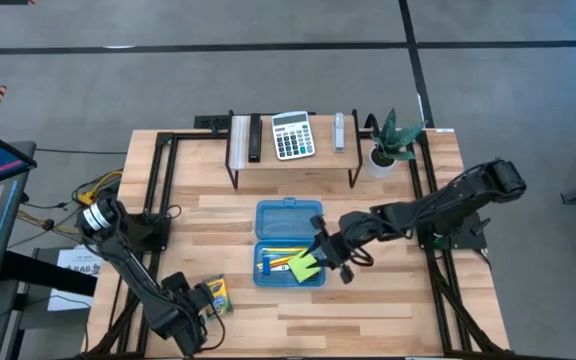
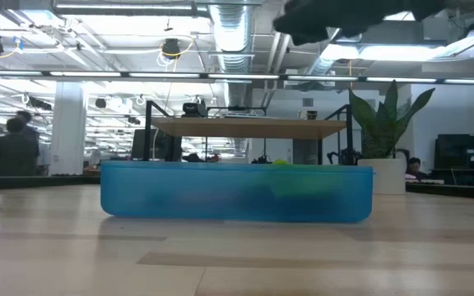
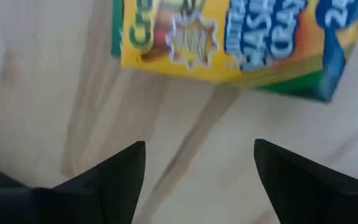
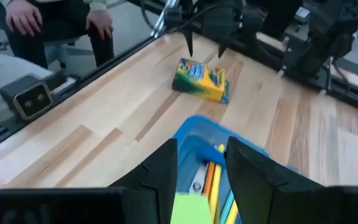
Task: Pack school essentials
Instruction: Put the yellow crayon box into the blue supply box
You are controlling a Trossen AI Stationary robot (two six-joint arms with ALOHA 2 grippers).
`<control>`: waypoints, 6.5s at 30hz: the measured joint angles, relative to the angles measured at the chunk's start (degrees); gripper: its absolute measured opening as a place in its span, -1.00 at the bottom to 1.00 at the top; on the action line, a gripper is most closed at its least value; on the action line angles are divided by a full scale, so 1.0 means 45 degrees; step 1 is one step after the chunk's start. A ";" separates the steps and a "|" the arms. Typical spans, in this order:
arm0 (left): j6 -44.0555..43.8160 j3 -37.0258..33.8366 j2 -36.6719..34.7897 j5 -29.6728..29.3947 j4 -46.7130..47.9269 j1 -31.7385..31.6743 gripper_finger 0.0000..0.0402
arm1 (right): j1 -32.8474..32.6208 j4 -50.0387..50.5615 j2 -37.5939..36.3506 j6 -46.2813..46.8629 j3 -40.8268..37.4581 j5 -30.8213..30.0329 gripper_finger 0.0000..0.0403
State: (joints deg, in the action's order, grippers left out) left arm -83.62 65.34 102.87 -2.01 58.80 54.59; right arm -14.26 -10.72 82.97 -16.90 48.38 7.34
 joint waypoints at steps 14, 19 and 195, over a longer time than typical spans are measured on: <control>0.0777 -0.0983 0.0087 -0.2121 -0.0915 -0.0677 0.42 | -0.0248 0.0697 0.1997 -0.0365 0.1293 0.0014 -0.23; 0.1579 -0.1243 0.0049 -0.2500 -0.1759 -0.1133 0.41 | -0.0446 0.1055 0.2054 -0.0365 0.1282 0.0018 -0.24; 1.1731 0.4566 0.1355 -0.0635 -0.1150 -0.9604 0.41 | -0.4752 0.6923 -0.2595 0.3434 0.1277 -0.3672 -0.33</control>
State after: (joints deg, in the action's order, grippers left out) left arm -30.83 85.89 108.97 -4.86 53.63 11.37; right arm -35.65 20.43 71.29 -1.45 54.13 -9.19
